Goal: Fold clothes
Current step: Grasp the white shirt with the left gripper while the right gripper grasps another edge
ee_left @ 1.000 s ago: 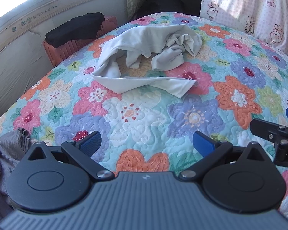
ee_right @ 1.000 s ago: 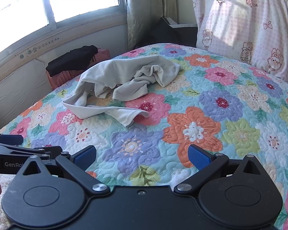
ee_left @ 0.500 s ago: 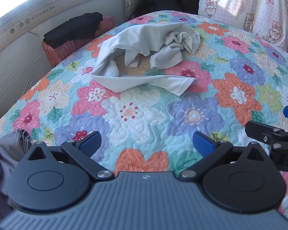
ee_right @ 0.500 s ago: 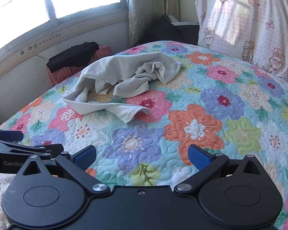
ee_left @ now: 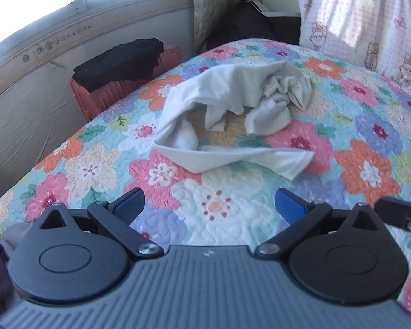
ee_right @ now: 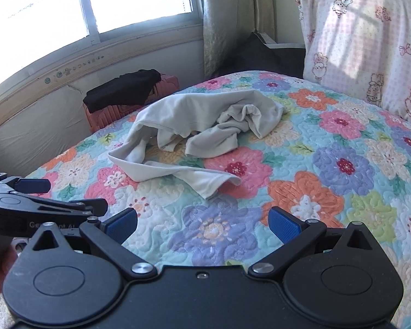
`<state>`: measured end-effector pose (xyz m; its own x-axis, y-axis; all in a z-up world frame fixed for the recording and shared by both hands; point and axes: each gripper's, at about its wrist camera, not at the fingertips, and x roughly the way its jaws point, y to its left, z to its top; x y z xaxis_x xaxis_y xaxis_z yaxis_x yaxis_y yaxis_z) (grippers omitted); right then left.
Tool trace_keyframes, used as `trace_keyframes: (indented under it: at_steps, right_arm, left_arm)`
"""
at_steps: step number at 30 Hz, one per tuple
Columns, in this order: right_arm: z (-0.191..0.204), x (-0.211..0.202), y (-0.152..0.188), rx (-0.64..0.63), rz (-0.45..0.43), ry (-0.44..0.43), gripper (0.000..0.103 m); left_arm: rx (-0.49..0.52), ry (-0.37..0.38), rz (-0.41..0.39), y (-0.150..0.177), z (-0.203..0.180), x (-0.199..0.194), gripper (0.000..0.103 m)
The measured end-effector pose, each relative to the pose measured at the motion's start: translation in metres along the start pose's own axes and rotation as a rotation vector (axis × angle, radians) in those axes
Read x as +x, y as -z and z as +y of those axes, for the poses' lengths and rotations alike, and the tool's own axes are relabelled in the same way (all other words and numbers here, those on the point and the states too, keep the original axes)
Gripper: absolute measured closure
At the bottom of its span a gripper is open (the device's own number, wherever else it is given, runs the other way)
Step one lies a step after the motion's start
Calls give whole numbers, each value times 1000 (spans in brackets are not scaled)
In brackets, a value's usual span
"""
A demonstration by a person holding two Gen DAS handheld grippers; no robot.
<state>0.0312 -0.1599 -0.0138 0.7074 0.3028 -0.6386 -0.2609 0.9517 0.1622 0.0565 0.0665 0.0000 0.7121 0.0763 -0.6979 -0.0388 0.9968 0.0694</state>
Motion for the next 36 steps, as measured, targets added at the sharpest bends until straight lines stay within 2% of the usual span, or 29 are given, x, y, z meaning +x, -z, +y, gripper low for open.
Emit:
trace_keyframes:
  at_steps: [6, 10, 12, 15, 16, 18, 21, 23, 25, 28, 29, 32, 33, 35, 36]
  right_arm:
    - [23, 27, -36, -101, 84, -161, 0]
    - [21, 65, -76, -138, 225, -147, 0]
    - [14, 85, -98, -132, 282, -134, 0]
    - [-6, 113, -128, -50, 296, -153, 0]
    - [-13, 125, -137, -16, 284, -168, 0]
    - [-29, 148, -149, 48, 252, -211, 0]
    - [-57, 193, -155, 192, 295, -346, 0]
    - [-72, 217, -154, 294, 312, -408, 0]
    - [-80, 239, -156, 335, 310, -456, 0]
    - [-94, 268, -164, 387, 269, -405, 0]
    - [-101, 280, -167, 421, 264, -393, 0]
    - [-115, 323, -179, 456, 342, -420, 0]
    - [-116, 334, -183, 443, 347, -398, 0]
    - [-114, 355, -190, 421, 316, -344, 0]
    - [-113, 366, -193, 426, 317, -331, 0]
  left_arm:
    - [-122, -55, -43, -54, 46, 50, 0]
    - [-197, -124, -73, -82, 62, 93, 1]
    - [-280, -63, -39, -88, 73, 120, 2]
    - [-343, 64, -112, -78, 81, 154, 3]
    - [-329, 71, -155, -71, 80, 165, 3]
    - [-274, 38, -213, -60, 72, 186, 3]
    - [-233, 23, -155, -52, 68, 222, 3]
    - [-284, 54, -170, -53, 72, 226, 3]
    - [-340, 88, -187, -54, 76, 229, 2]
    - [-344, 52, -173, -51, 77, 243, 2]
    - [-331, 37, -146, -50, 76, 248, 2]
    - [-294, -6, -59, -44, 73, 266, 2]
    - [-280, -4, -37, -44, 73, 270, 3]
    - [-298, 3, 8, -42, 79, 277, 17]
    - [-319, -2, 15, -41, 83, 280, 33]
